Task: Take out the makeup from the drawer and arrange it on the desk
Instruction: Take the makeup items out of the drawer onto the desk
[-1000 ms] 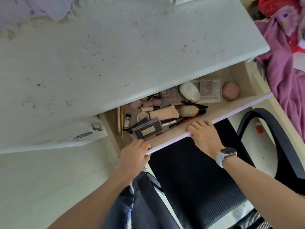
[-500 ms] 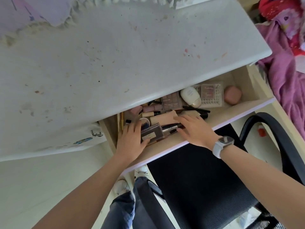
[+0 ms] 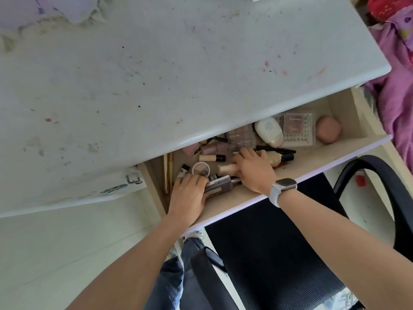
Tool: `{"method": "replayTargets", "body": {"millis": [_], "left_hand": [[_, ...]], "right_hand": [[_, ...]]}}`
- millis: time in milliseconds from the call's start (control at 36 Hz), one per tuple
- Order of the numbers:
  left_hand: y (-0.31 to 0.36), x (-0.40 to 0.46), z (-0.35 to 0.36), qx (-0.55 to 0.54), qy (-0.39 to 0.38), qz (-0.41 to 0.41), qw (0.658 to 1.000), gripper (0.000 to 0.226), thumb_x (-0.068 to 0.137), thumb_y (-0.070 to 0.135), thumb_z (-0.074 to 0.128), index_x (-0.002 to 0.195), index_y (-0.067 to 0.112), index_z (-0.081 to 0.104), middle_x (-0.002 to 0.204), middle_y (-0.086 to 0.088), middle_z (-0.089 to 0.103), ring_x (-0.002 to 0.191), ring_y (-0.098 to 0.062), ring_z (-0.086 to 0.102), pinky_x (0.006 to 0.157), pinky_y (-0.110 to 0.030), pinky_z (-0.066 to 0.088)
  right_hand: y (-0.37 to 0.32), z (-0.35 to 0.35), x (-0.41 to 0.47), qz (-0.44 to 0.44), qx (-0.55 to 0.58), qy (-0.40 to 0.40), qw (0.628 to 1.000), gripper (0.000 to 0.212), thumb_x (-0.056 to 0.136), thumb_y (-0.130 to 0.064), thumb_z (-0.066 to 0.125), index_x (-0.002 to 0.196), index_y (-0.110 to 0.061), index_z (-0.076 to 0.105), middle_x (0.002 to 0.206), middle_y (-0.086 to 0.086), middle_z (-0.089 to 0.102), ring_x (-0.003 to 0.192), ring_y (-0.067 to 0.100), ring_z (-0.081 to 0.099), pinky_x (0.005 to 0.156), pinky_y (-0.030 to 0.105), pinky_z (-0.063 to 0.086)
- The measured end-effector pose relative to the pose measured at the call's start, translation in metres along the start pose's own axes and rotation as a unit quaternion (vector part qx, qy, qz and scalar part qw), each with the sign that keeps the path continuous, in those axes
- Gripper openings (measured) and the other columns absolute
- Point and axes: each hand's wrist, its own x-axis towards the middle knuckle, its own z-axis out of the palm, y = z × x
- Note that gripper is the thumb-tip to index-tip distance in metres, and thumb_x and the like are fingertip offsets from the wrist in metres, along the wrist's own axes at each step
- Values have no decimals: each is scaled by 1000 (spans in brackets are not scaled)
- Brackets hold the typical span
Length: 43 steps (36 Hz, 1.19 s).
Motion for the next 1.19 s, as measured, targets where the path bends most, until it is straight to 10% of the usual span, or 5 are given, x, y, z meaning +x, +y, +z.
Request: {"method": "replayTargets", "body": {"millis": [250, 500, 778, 1111, 1194], "left_hand": [[-6, -20, -40, -231, 41, -67, 970, 25, 86, 21, 64, 111, 18, 59, 101, 6, 64, 90, -10, 58, 76, -20, 44], [-53, -33, -131, -546, 138, -229, 794, 24, 81, 11, 70, 87, 32, 61, 87, 15, 69, 78, 3, 65, 67, -14, 52], [-183, -15, -199, -601, 258, -365, 662, 17, 90, 11, 60, 107, 12, 60, 110, -11, 66, 96, -21, 64, 88, -39, 53], [-290, 54, -223, -387, 264, -317, 824, 36, 91, 13, 55, 127, 10, 52, 118, -6, 55, 90, -9, 48, 76, -4, 33], [-288, 65, -223, -335, 230, -320, 856, 45, 92, 27, 55, 132, 8, 46, 127, -11, 43, 103, -15, 45, 92, -21, 37]], "right_hand": [[0, -28, -38, 47, 287, 45, 956, 34, 90, -23, 57, 123, -20, 51, 117, -4, 58, 109, 19, 50, 92, 40, 33], [-67, -115, -22, 83, 571, 113, 809, 15, 89, -30, 59, 104, -29, 57, 94, -17, 63, 81, -9, 59, 68, 6, 44], [-194, -172, 100, 42, 488, 142, 860, 32, 97, -18, 44, 125, -6, 55, 98, 4, 62, 81, 14, 52, 69, 18, 36], [-271, -204, 246, 103, 454, 176, 867, 28, 91, -20, 55, 116, -8, 58, 110, 8, 62, 100, 22, 56, 79, 19, 35], [-270, -202, 251, 100, 406, 182, 890, 29, 91, -18, 55, 118, -8, 59, 110, 11, 58, 97, 20, 54, 75, 13, 30]]}}
